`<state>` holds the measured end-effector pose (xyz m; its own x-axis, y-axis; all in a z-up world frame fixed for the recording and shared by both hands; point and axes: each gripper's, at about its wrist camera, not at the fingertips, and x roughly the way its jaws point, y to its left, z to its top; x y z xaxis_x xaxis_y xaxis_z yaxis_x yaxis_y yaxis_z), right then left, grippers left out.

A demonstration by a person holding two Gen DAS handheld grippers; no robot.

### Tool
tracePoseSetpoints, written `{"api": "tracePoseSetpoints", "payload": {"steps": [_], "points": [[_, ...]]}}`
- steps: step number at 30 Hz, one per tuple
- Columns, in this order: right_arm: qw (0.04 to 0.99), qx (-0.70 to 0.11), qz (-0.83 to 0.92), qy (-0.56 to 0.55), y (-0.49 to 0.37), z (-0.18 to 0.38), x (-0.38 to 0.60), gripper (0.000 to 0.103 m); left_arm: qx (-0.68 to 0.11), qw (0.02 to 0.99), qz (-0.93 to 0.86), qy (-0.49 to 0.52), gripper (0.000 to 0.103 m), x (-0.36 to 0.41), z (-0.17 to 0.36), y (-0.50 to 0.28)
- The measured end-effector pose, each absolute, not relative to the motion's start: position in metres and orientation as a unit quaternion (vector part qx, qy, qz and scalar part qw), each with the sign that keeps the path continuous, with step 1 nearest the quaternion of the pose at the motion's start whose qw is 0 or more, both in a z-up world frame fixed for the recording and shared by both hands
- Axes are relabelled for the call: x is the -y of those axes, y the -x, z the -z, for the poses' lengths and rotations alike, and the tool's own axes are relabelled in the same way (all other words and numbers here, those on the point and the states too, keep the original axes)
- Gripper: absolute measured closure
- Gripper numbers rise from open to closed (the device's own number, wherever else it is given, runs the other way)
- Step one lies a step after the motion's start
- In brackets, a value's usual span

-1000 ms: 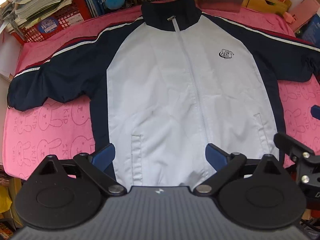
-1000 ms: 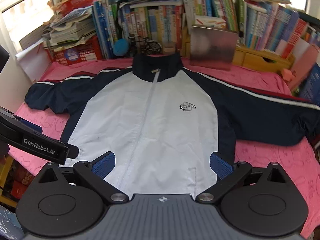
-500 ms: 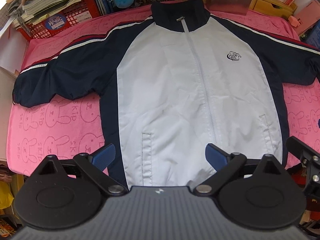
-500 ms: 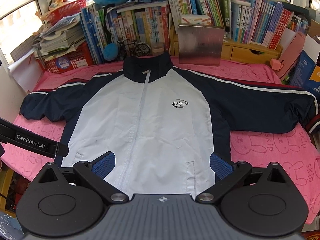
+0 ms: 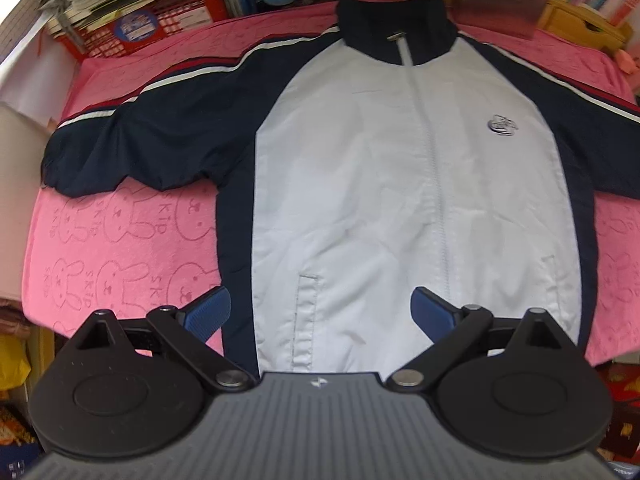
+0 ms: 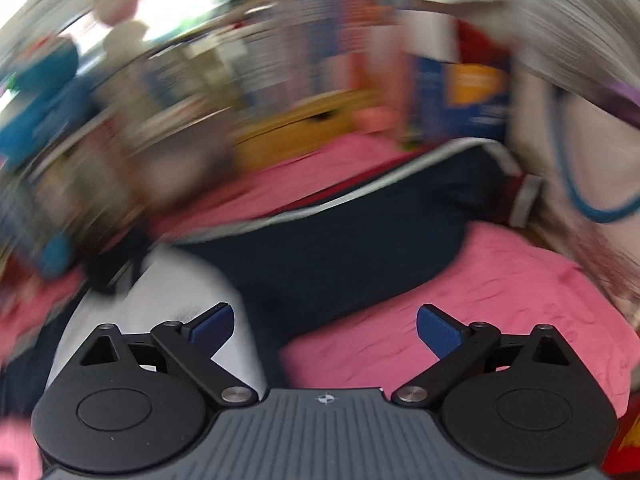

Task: Fold clothes
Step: 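Grasp the striped cuff of one sleeve with the right gripper, then carry the held sleeve across the jacket front with the right gripper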

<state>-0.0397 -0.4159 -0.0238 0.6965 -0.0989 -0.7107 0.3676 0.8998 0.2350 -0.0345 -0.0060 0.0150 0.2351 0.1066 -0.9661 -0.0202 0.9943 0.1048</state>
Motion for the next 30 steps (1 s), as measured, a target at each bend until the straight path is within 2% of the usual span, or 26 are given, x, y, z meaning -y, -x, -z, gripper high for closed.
{"api": "tracePoseSetpoints", "payload": {"steps": [5,9,13,19,25,26,28,29,30], "points": [[0.901,-0.330,0.210,-0.186,0.007,0.049,0.495,0.011,-0.637,0.766,-0.068,-0.044,0.005,0.023,-0.006,0.026],[0.880,-0.342,0.296,-0.146,-0.023,0.080,0.534,0.029,-0.654,0.750,-0.083,-0.059,0.005,0.040,-0.001,0.022],[0.866,-0.348,0.352,-0.072,-0.043,0.105,0.553,0.038,-0.668,0.735,-0.093,-0.073,0.005,0.056,0.003,0.017],[0.869,-0.360,0.339,-0.026,-0.061,0.129,0.551,0.041,-0.675,0.725,-0.096,-0.095,0.005,0.076,0.005,0.003],[0.867,-0.359,0.338,-0.069,-0.053,0.143,0.574,0.042,-0.674,0.725,-0.096,-0.102,0.005,0.086,0.005,-0.009],[0.868,-0.361,0.332,-0.078,-0.058,0.142,0.576,0.046,-0.675,0.724,-0.095,-0.103,0.005,0.088,0.006,-0.010],[0.866,-0.367,0.324,-0.099,-0.063,0.140,0.581,0.081,-0.674,0.725,-0.090,-0.107,0.005,0.092,0.006,-0.013],[0.863,-0.368,0.330,-0.102,-0.064,0.138,0.581,0.092,-0.673,0.726,-0.088,-0.109,0.005,0.094,0.006,-0.014],[0.863,-0.368,0.330,-0.104,-0.064,0.135,0.580,0.094,-0.672,0.728,-0.085,-0.110,0.005,0.095,0.007,-0.015]]}}
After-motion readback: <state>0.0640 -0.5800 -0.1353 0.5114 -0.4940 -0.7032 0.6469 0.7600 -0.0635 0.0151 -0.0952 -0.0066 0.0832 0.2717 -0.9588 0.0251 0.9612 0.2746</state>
